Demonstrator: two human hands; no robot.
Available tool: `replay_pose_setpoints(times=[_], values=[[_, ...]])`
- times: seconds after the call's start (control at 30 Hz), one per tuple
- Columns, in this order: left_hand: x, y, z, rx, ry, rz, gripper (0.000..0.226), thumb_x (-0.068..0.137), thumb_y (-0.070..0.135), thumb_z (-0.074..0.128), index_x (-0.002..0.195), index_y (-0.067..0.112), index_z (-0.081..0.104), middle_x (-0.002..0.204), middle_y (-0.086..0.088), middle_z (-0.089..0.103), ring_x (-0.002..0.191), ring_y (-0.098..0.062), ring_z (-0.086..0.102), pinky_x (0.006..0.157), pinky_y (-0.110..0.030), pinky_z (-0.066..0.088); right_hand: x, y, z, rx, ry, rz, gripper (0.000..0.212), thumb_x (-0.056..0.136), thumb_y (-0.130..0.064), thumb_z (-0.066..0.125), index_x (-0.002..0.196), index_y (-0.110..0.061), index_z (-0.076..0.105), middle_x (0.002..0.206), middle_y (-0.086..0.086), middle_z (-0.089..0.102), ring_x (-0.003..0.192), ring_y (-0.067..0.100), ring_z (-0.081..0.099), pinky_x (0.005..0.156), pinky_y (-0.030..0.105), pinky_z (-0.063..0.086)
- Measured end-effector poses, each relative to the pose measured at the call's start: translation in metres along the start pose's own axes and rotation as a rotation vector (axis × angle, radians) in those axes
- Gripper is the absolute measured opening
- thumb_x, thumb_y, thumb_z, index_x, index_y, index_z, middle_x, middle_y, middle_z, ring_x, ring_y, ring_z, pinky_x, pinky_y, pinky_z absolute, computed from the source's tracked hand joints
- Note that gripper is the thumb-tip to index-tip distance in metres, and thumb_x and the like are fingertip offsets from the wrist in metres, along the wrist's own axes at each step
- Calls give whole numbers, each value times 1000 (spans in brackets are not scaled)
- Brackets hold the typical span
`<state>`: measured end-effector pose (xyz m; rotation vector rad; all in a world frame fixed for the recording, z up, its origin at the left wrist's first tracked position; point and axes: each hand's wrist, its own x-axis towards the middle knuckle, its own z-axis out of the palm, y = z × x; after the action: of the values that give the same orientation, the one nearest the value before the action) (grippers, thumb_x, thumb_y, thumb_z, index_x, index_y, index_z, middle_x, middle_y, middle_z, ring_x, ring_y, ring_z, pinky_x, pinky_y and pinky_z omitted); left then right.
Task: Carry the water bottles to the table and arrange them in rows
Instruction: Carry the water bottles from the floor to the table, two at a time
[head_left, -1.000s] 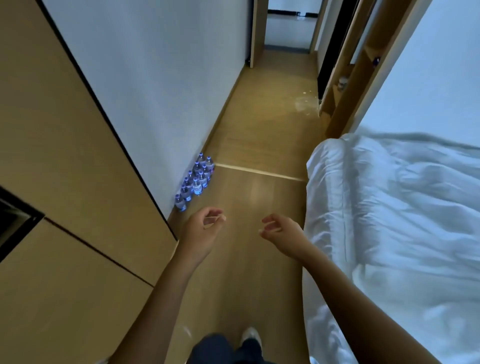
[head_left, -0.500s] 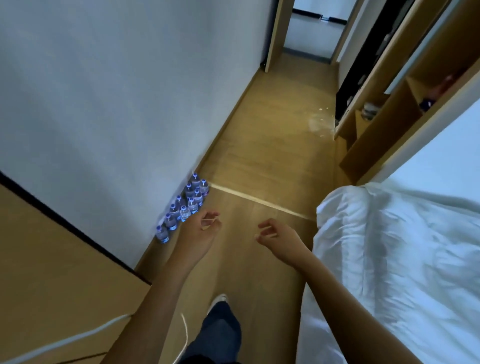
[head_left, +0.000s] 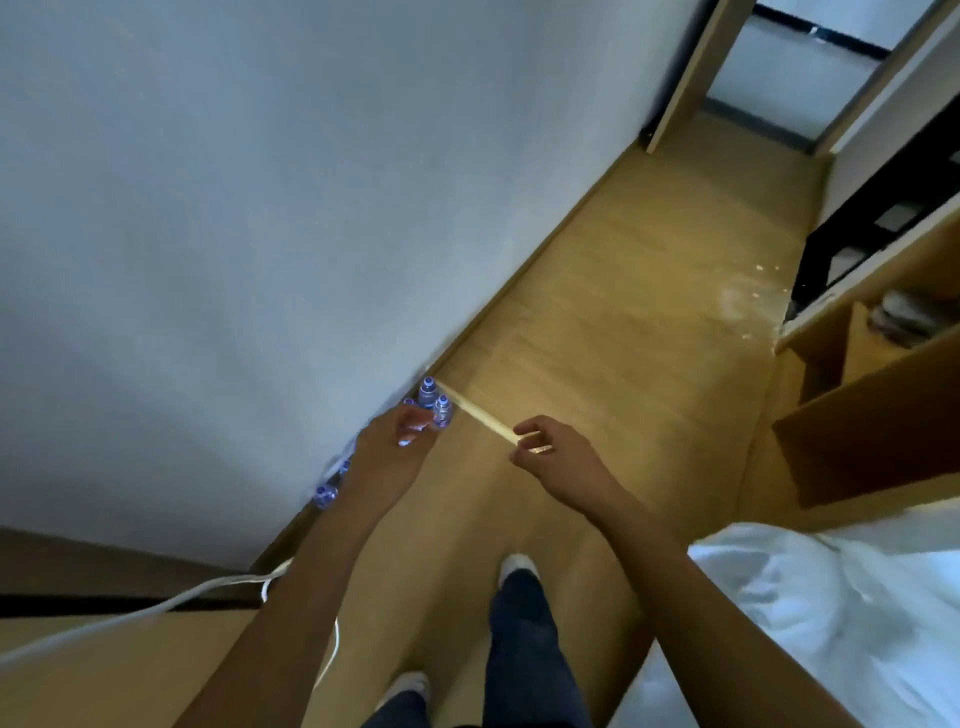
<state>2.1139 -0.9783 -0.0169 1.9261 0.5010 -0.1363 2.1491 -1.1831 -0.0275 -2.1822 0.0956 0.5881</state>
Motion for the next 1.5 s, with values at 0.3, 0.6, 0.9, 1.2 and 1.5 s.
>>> replay_pose_setpoints(times=[0.3, 0.6, 0.9, 1.2, 1.5], values=[[103, 22, 44, -149, 287, -155, 11, 93, 13, 62, 102, 14, 67, 99, 1, 68, 91, -13, 62, 72, -15, 44, 168, -48, -43, -228, -288, -191, 30, 92, -20, 67, 121, -12, 63, 115, 5, 67, 95, 13, 62, 62, 3, 40], [138, -11, 34, -310, 615, -339, 8, 91, 16, 63, 96, 19, 68, 87, 3, 70, 85, -14, 66, 68, -22, 45, 257, -94, 1, -360, -550, -303, 30, 93, -15, 65, 122, -9, 62, 120, 11, 67, 110, 20, 63, 80, 20, 40], [161, -89, 6, -309, 699, -462, 6, 90, 19, 65, 93, 23, 69, 83, 7, 69, 82, -6, 63, 67, -16, 42, 292, -86, 77, -454, -628, -327, 32, 95, -20, 64, 125, -10, 60, 117, 6, 64, 96, 10, 57, 66, 12, 41], [193, -210, 2, -315, 780, -573, 12, 91, 17, 64, 101, 14, 71, 90, 2, 68, 83, -9, 61, 73, -22, 42, 345, -57, 193, -580, -724, -426, 32, 93, -15, 65, 124, -9, 60, 117, 8, 63, 97, 16, 61, 89, 27, 47], [222, -358, 37, -263, 778, -654, 11, 92, 15, 63, 101, 14, 69, 91, 3, 66, 86, -11, 60, 73, -23, 40, 401, 22, 336, -625, -828, -485, 32, 90, -10, 65, 122, -11, 62, 120, 6, 64, 101, 15, 61, 90, 28, 48]])
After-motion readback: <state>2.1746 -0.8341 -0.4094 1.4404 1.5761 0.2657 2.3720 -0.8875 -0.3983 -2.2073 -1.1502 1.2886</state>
